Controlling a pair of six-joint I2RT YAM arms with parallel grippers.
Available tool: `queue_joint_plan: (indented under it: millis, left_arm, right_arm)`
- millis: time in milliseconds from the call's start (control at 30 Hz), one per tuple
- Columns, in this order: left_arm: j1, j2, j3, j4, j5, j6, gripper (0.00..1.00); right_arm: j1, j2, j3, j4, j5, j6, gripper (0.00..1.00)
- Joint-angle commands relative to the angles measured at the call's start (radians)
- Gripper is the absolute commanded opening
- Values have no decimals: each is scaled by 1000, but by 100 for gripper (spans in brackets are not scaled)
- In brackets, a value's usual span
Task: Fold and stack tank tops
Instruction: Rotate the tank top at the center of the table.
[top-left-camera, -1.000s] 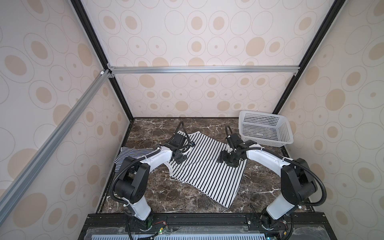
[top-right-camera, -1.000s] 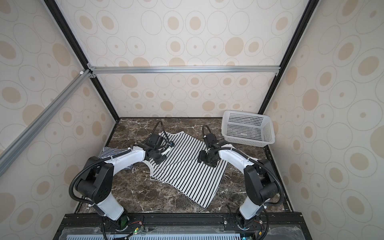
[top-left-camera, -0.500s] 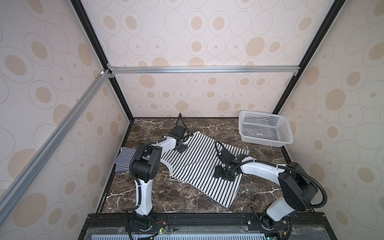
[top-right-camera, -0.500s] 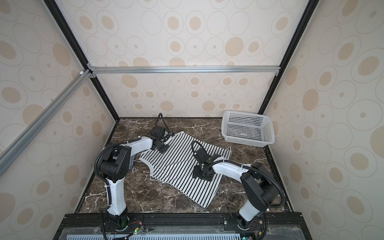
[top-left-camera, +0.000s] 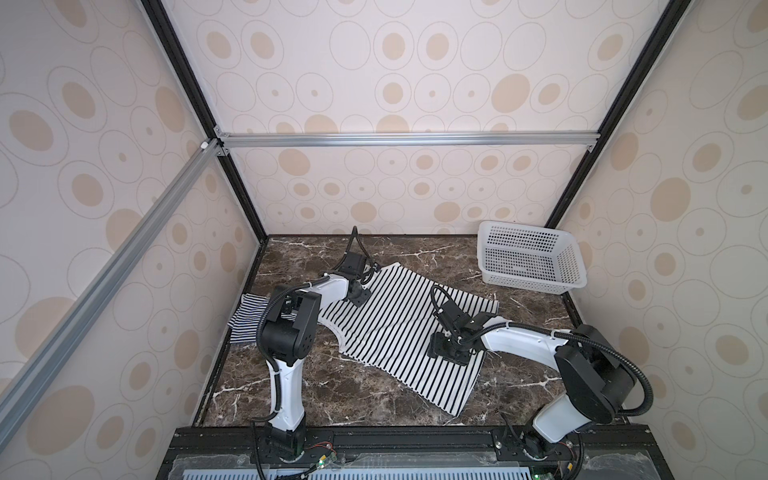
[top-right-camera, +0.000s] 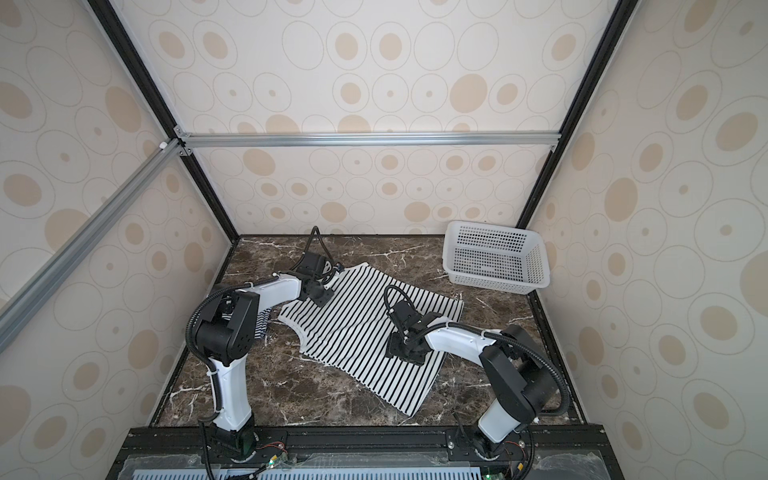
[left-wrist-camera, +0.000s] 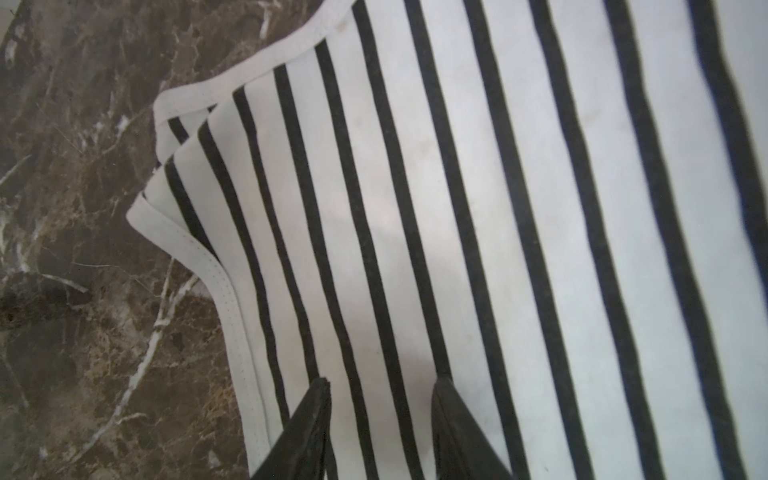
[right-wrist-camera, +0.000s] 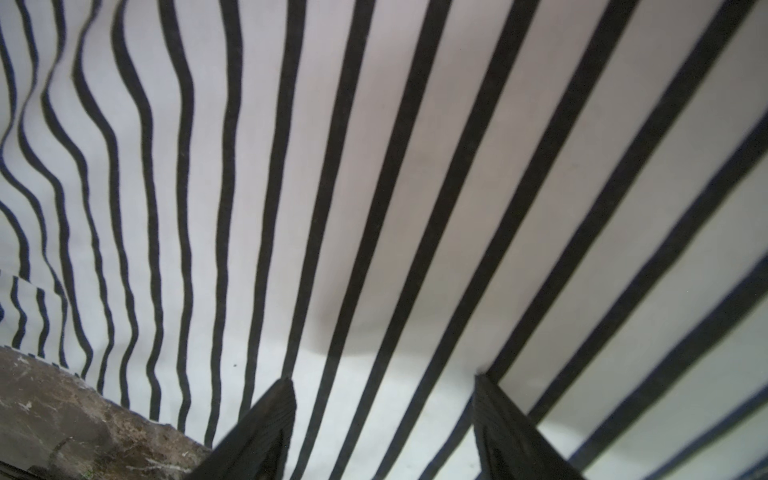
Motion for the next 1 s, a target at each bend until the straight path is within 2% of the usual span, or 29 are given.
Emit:
queue_joint_plan:
  millis: [0,200,467,733,967]
  left_arm:
    - [7,-15,-40,-53,-11,-15,40]
    - [5,-59,-100,-54,2,-25,40]
    - [6,-139,-228,-41,12,-28,39]
    - [6,-252,-386,-17,17,-32,39]
    - [5,-368,-511,1,-29,-11,39]
  right_arm:
    - [5,-16,-34,-54,28,12,70]
    - [-13,-34,-33,-104,48,-16,71]
    - [-103,-29,-10,-114,-8,-67,71]
    - [-191,44,73,-155,-42,-145,71]
    - [-238,144,208,-219,-62,-209,70]
